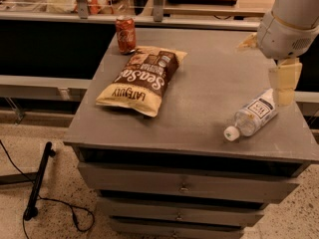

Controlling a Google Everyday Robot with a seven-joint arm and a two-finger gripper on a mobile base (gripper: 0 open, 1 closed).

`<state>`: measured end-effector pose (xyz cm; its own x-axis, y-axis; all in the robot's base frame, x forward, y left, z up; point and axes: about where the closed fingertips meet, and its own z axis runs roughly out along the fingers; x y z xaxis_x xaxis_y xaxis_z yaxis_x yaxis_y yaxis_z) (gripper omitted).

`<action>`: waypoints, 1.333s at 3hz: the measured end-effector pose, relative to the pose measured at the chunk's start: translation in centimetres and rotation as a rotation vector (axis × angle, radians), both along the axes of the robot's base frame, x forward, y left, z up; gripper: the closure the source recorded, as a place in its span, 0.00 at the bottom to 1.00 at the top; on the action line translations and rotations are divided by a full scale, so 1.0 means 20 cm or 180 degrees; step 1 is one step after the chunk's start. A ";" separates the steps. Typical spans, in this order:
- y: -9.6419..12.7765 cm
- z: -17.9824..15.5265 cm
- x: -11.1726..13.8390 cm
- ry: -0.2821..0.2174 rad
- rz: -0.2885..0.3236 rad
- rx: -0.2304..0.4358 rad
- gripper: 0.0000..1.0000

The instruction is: Pick blue plastic bottle

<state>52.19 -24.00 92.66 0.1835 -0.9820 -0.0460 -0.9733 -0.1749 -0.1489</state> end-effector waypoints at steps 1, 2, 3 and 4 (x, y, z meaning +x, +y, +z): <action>-0.06 -0.10 0.05 0.0021 0.0230 -0.0076 0.00; -0.15 -0.17 0.08 0.0098 0.0395 -0.0067 0.00; -0.19 -0.26 0.05 0.0223 0.0749 -0.0087 0.00; -0.22 -0.32 0.03 0.0325 0.1075 -0.0054 0.00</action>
Offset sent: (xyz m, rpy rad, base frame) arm 0.0044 -0.0546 -0.0490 -0.0244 0.1214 0.1879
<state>52.79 -28.35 86.23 0.4934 -0.8674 -0.0650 -0.8698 -0.4911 -0.0483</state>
